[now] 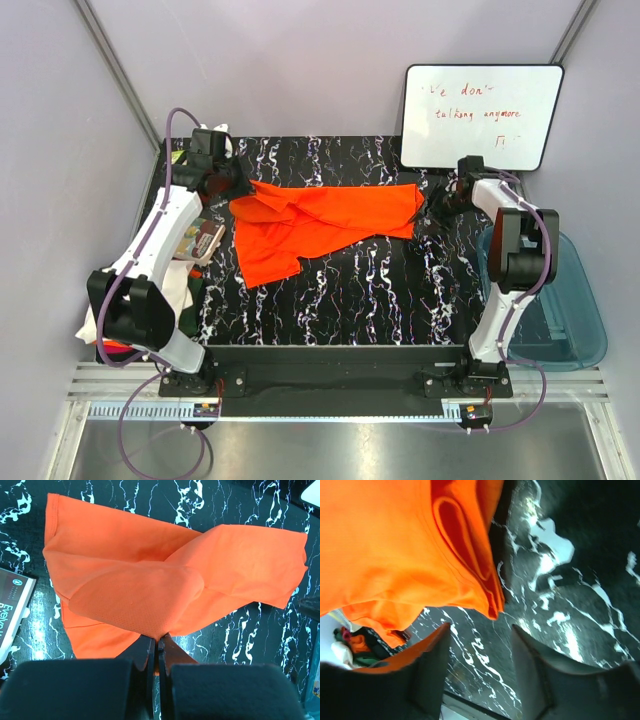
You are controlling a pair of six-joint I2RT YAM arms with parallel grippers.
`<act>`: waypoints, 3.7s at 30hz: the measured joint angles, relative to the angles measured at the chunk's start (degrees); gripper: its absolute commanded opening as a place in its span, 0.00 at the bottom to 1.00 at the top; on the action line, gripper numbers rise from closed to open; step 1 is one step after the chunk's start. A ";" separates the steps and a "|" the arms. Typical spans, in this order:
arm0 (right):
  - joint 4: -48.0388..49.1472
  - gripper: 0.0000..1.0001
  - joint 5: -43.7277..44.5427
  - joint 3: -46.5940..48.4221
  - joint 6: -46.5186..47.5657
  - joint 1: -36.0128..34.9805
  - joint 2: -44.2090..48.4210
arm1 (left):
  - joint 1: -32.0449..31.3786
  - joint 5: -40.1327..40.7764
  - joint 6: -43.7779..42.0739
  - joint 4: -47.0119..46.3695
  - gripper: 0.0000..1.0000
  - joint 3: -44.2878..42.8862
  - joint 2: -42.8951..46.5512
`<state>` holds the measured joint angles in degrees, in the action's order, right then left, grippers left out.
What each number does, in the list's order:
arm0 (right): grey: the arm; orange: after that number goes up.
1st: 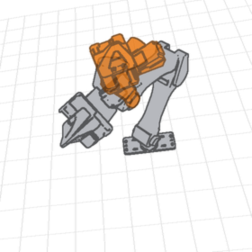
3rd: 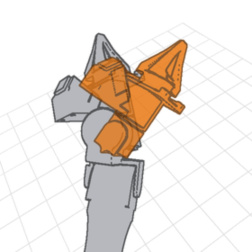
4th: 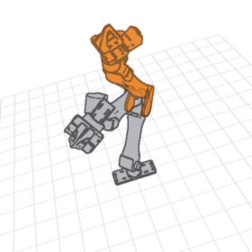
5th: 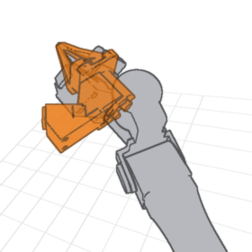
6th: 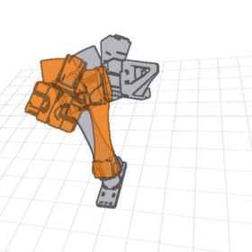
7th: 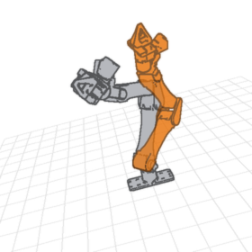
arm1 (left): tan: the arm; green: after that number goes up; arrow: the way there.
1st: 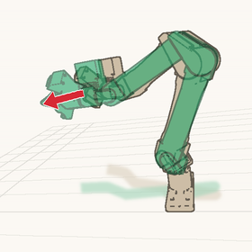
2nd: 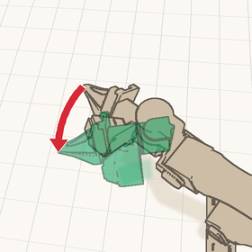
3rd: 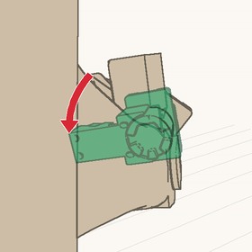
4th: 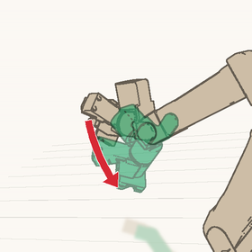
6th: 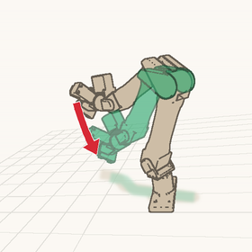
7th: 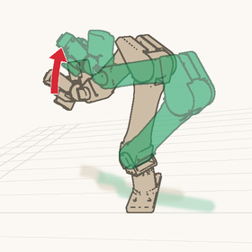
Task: Fold and stack the t-shirts
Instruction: Flatten the tshirt out
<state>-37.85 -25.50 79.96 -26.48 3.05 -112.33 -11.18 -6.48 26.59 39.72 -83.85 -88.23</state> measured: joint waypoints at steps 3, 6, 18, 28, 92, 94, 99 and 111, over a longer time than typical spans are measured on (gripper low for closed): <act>1.88 0.52 -1.60 0.00 -1.03 0.00 -1.14 | -0.46 -0.02 0.00 -0.02 0.00 0.00 0.00; 3.02 0.52 -2.49 0.07 -1.68 0.00 -2.32 | -0.94 -0.02 0.00 0.00 0.00 0.00 -0.02; 4.22 0.30 -4.22 0.24 -2.34 -0.02 -5.20 | -1.42 0.00 0.00 -0.42 0.00 0.00 -0.24; 5.20 0.27 -4.66 1.16 -2.32 -0.46 -7.10 | -1.77 0.00 -0.02 -0.46 0.00 0.00 -1.79; -18.32 0.00 14.10 25.94 12.41 -5.68 53.75 | -2.14 7.80 -4.39 9.16 0.00 -17.46 39.01; -19.06 0.00 14.14 25.03 12.63 -5.68 56.98 | -2.14 7.65 -4.55 10.49 0.00 -19.47 40.39; -20.41 0.00 14.62 22.95 12.79 -5.75 62.86 | -2.19 7.15 -5.16 13.92 0.00 -25.99 40.39; -11.72 0.00 17.42 6.47 12.55 -5.77 51.65 | -2.03 5.90 -5.38 12.33 0.00 -25.66 17.16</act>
<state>-49.56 -8.08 86.43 -13.93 -2.72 -60.69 -13.21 -0.58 21.21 52.05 -109.51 -71.07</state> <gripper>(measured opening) 0.010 0.012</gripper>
